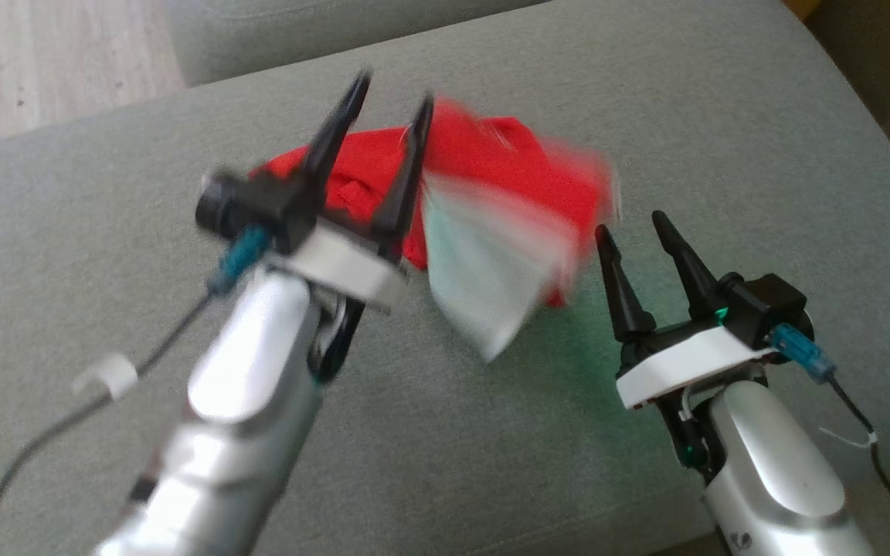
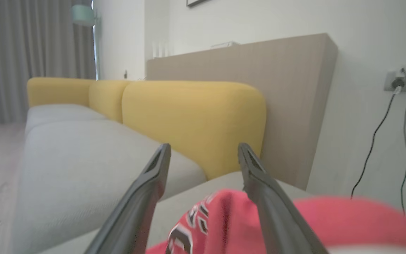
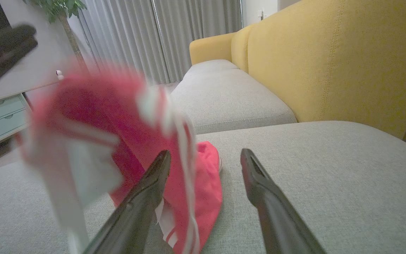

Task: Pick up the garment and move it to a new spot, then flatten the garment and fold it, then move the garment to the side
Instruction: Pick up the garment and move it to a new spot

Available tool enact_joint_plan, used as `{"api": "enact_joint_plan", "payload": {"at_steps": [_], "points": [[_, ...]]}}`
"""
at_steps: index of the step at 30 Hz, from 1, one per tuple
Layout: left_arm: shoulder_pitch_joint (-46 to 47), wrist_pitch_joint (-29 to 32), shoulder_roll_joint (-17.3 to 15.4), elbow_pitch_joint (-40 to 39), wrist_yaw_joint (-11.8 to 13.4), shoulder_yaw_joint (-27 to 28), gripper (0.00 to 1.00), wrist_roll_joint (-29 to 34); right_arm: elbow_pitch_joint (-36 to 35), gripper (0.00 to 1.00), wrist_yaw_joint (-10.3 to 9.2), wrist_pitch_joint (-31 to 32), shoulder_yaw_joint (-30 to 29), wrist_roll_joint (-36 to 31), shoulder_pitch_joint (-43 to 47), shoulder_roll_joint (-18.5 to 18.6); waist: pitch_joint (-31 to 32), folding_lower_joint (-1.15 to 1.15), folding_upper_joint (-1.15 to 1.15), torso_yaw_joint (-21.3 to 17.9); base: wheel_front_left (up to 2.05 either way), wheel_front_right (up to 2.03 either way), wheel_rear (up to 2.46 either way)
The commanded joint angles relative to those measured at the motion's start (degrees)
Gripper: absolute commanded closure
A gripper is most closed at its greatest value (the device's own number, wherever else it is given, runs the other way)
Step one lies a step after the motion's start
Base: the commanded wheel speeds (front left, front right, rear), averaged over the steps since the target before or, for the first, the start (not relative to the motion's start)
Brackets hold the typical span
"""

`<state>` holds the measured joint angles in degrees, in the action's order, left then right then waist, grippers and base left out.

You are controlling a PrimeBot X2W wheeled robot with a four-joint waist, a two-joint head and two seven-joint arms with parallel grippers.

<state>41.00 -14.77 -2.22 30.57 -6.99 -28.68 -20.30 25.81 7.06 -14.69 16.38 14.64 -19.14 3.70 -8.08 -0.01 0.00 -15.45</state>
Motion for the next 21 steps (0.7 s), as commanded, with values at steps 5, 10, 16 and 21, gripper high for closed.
{"api": "enact_joint_plan", "payload": {"at_steps": [5,10,16,21], "points": [[-6.6,-0.2,-1.1,0.5,2.6,6.5,0.0,1.0,-2.4,0.0,0.43,-0.3,-0.4,0.0,0.3,-0.8,0.2,0.01,0.0,3.1,0.0,0.0,0.0],[-15.4,-0.2,-2.8,-2.4,4.6,13.5,0.0,4.0,-2.4,0.0,0.43,-0.3,-1.5,-0.4,1.3,-0.8,1.4,0.01,0.0,6.7,0.0,0.0,0.0],[-26.8,-0.2,-3.3,-8.3,6.3,21.4,0.0,8.3,-2.0,0.0,0.43,-0.3,-3.3,-1.0,3.6,-0.8,3.9,0.01,0.0,10.3,0.0,0.0,0.0],[-34.9,-0.2,-2.4,-12.0,6.5,26.6,0.0,10.1,-1.7,0.0,0.43,-0.3,-4.0,-1.2,5.5,-0.8,5.5,0.01,0.0,11.9,0.0,0.0,0.0]]}}
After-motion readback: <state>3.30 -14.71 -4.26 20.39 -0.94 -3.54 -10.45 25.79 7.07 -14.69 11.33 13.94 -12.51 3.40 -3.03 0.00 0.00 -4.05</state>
